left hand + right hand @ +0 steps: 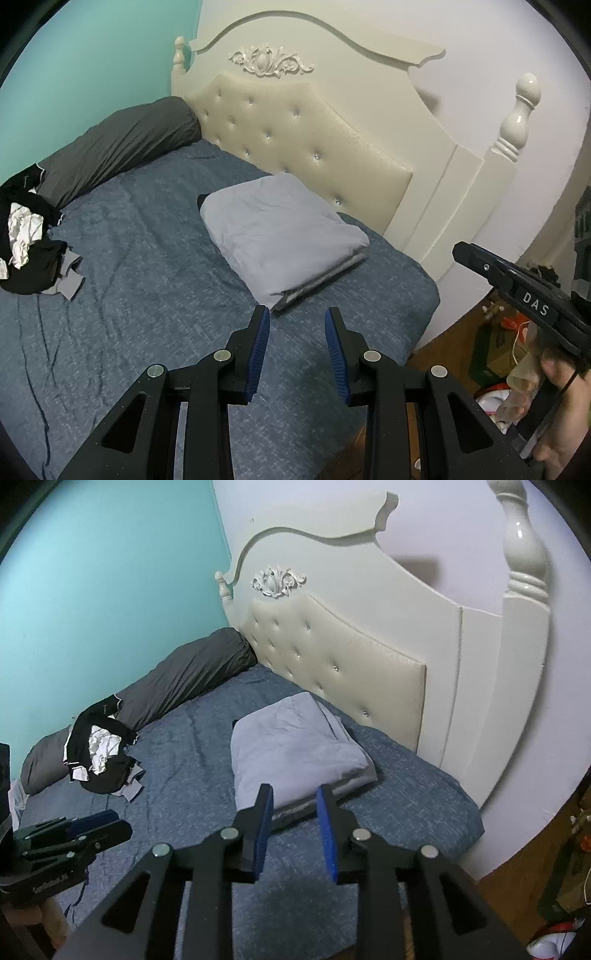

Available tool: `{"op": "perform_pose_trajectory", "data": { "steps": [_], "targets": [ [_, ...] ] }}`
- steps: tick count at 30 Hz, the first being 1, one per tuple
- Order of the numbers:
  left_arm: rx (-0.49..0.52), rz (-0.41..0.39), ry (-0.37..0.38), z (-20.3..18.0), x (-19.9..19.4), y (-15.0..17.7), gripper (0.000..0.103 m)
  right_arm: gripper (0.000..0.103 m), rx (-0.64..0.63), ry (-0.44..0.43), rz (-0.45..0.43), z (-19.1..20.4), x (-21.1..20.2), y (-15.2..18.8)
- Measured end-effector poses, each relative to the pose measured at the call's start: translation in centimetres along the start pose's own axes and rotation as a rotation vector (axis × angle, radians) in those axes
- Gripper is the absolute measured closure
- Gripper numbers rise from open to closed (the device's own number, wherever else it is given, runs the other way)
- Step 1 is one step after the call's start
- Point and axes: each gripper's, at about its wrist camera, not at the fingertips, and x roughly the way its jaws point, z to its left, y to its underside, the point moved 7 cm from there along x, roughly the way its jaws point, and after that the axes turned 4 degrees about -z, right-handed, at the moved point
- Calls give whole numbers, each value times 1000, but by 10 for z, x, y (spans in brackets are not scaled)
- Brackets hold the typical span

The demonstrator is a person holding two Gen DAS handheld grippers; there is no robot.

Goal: Fold clothes

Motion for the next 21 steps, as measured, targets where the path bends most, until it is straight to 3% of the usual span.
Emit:
{"op": "perform_pose_trajectory", "data": {
  "steps": [13, 17, 21],
  "targets": [
    [12, -34, 4, -6, -43, 15, 66, 66, -28, 7, -18, 24, -48, 16],
    [25, -44, -3, -5, -54, 20, 65, 52, -32, 17, -24, 30, -60, 22],
    [32, -55, -7, -3, -64, 27, 63, 49, -7, 15, -26, 32, -70, 29]
  ]
}}
